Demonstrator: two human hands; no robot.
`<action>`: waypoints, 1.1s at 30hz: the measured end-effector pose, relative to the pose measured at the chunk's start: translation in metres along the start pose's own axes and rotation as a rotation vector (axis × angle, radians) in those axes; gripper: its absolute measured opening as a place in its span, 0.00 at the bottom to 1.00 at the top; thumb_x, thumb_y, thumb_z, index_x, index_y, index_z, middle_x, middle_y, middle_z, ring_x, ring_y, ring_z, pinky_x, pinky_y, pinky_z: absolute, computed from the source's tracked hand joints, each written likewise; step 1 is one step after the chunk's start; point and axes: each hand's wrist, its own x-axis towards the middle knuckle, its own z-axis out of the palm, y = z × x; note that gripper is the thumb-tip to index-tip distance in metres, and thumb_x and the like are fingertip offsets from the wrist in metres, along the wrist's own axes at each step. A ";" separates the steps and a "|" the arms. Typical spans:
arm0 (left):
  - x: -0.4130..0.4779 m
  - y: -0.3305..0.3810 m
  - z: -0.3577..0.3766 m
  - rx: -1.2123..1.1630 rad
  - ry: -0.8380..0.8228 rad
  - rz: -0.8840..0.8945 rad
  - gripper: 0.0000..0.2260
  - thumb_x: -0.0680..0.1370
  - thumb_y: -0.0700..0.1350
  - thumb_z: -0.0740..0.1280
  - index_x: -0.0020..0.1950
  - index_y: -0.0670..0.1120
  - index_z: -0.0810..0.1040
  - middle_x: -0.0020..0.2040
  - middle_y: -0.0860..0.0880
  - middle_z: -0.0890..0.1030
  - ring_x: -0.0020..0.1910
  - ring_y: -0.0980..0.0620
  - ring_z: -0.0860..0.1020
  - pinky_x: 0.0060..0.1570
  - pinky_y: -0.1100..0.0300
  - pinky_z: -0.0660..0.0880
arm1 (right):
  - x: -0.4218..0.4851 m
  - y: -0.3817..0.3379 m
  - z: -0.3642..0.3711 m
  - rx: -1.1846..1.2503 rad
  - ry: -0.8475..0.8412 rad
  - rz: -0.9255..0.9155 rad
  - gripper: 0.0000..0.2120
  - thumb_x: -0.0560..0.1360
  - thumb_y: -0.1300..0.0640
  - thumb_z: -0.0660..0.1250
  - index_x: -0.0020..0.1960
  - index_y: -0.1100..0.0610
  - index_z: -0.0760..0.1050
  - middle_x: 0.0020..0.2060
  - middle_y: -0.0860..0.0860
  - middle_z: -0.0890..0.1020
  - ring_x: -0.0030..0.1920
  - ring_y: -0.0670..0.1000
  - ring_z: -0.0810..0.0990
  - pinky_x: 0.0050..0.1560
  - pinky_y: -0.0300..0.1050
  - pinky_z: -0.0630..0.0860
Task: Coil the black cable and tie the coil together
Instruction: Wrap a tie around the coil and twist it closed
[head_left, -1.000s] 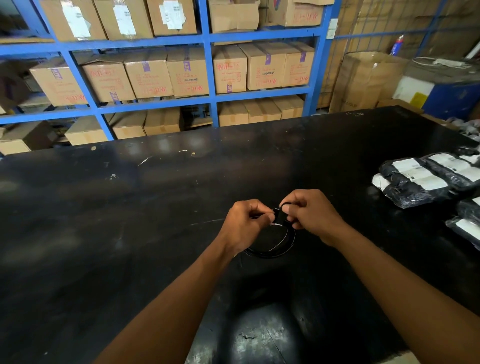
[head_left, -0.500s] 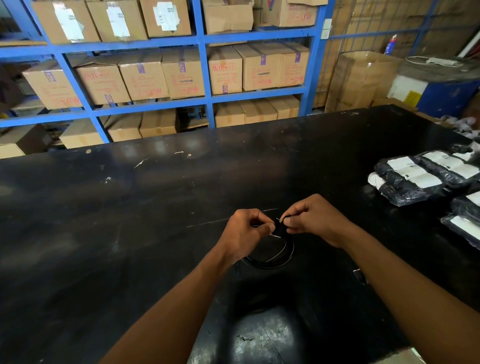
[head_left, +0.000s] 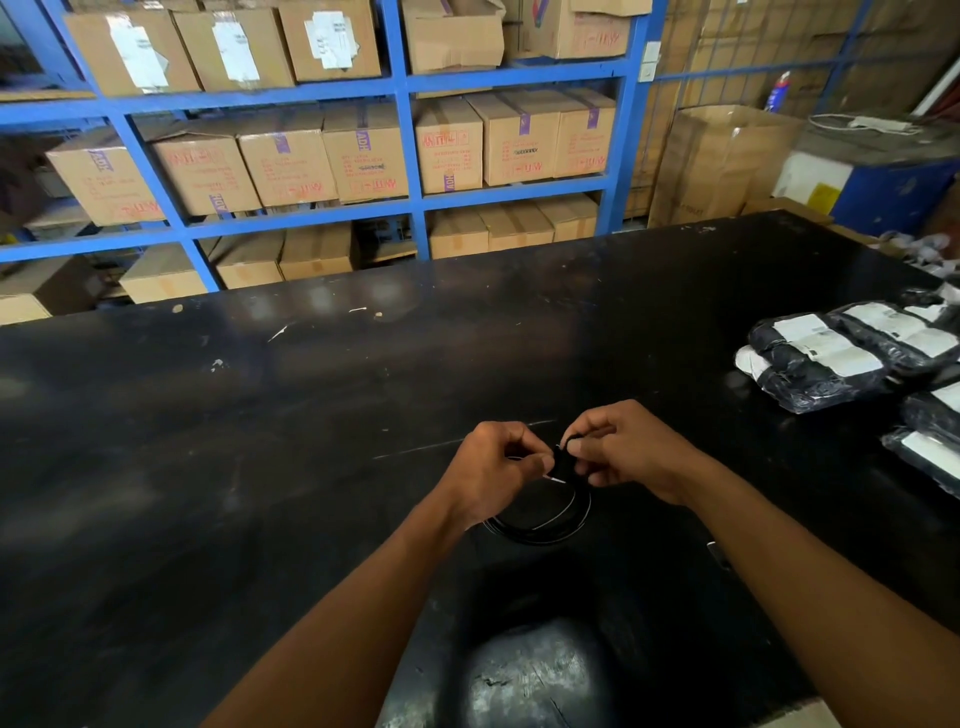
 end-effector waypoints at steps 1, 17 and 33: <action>-0.001 0.000 0.000 -0.002 -0.001 0.003 0.06 0.77 0.40 0.71 0.43 0.51 0.82 0.42 0.51 0.84 0.44 0.55 0.82 0.51 0.56 0.79 | 0.000 0.000 -0.001 0.010 -0.012 0.010 0.07 0.77 0.65 0.66 0.47 0.58 0.82 0.44 0.57 0.84 0.42 0.51 0.83 0.40 0.41 0.80; 0.001 0.011 -0.003 -0.103 0.051 -0.065 0.02 0.76 0.36 0.71 0.45 0.42 0.83 0.41 0.45 0.85 0.40 0.55 0.82 0.42 0.64 0.76 | -0.003 0.004 0.018 0.268 0.219 -0.002 0.05 0.75 0.66 0.68 0.47 0.61 0.82 0.46 0.59 0.84 0.43 0.53 0.81 0.51 0.50 0.81; -0.003 0.006 0.014 -0.032 0.007 -0.059 0.05 0.75 0.38 0.72 0.42 0.47 0.83 0.41 0.49 0.85 0.44 0.54 0.83 0.47 0.61 0.77 | -0.009 0.014 0.005 0.167 -0.038 0.147 0.07 0.76 0.65 0.66 0.49 0.61 0.83 0.48 0.62 0.84 0.43 0.52 0.77 0.42 0.43 0.74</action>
